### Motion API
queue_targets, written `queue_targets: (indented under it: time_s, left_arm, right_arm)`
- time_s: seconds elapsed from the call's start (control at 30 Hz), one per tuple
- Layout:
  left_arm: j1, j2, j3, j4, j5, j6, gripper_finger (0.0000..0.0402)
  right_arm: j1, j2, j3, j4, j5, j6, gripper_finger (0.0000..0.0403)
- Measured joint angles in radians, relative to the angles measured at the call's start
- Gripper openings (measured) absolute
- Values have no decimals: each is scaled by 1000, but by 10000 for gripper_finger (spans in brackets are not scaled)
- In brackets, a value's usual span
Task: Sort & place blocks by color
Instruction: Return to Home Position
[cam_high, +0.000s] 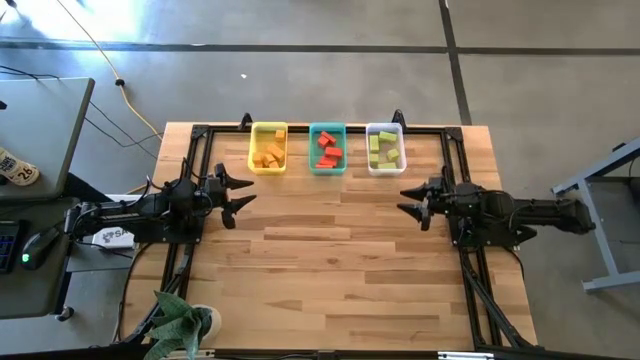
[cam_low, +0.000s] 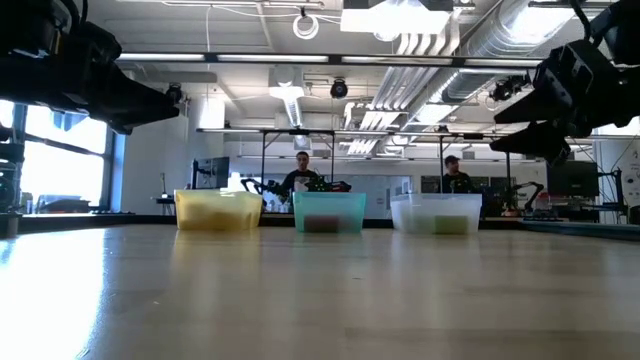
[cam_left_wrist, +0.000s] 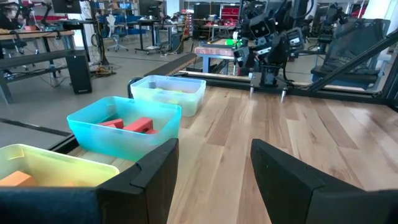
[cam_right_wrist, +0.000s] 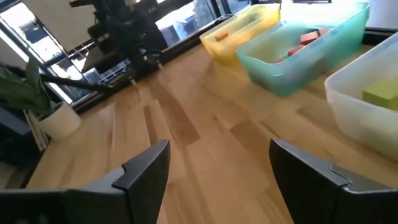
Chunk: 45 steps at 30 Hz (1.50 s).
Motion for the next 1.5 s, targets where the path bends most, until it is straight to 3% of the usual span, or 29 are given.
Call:
queue_targets:
  time_s: [0.27,0.5,1.5]
  left_arm:
    - [0,0,0,0,0,0,191]
    - [0,0,0,0,0,0,191]
    - [0,0,0,0,1,0,191]
  right_arm:
    - [33,2,0,-1,-6,24,259]
    - [33,2,0,-9,-98,70,259]
    - [33,2,0,-8,-98,71,259]
